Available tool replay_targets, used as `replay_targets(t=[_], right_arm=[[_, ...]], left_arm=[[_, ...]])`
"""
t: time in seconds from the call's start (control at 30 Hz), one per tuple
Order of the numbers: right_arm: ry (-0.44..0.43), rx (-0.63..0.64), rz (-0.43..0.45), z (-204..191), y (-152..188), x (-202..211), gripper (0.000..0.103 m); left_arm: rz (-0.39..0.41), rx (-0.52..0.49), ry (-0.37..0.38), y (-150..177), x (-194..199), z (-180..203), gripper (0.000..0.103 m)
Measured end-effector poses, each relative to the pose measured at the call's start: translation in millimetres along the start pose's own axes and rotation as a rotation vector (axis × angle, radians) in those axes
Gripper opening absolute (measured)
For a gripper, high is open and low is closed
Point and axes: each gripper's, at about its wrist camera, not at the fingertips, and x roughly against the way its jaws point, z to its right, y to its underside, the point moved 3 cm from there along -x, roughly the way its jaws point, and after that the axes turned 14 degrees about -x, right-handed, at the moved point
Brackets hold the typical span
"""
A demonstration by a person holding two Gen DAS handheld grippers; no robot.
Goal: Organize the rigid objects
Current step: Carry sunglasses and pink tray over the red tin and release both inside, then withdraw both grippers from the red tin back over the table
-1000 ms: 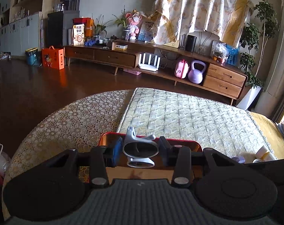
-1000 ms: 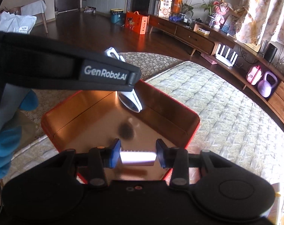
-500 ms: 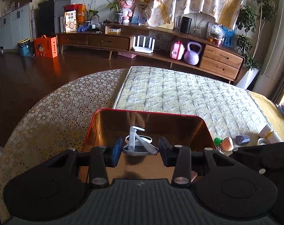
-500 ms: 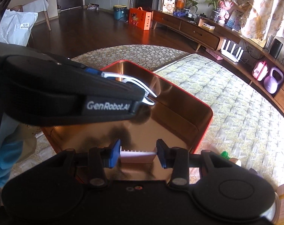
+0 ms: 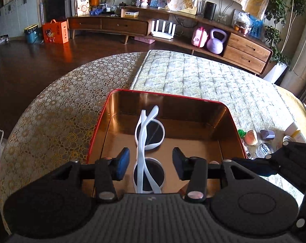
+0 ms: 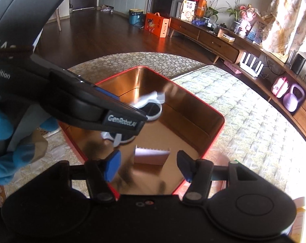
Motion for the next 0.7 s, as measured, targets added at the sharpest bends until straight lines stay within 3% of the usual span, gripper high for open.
replay_targets(t=[0.03,0.2,0.3,0.7], right_arm=[[0.000,-0.007,0.002,1.1,0.1,2.0,0.062],[-0.009,-0.040,0.018,7.0,-1.7,15.0,0.064],[-0.018,-0.055,0.030,9.2,-1.4,24.8,0.065],[-0.041,-0.153,0.097,18.2,4.9,72.2,0.088]], left_arm=[[0.004,0.005,-0.002,0.6,2.3,-0.1,0.056],[0.031,0.019,0.003,3.5,18.1,0.5,0.058],[0.048,0.011,-0.008,5.1,29.4,2.4,0.066],[0.129,-0.019,-0.022,12.1,81.1,13.1,0.070]])
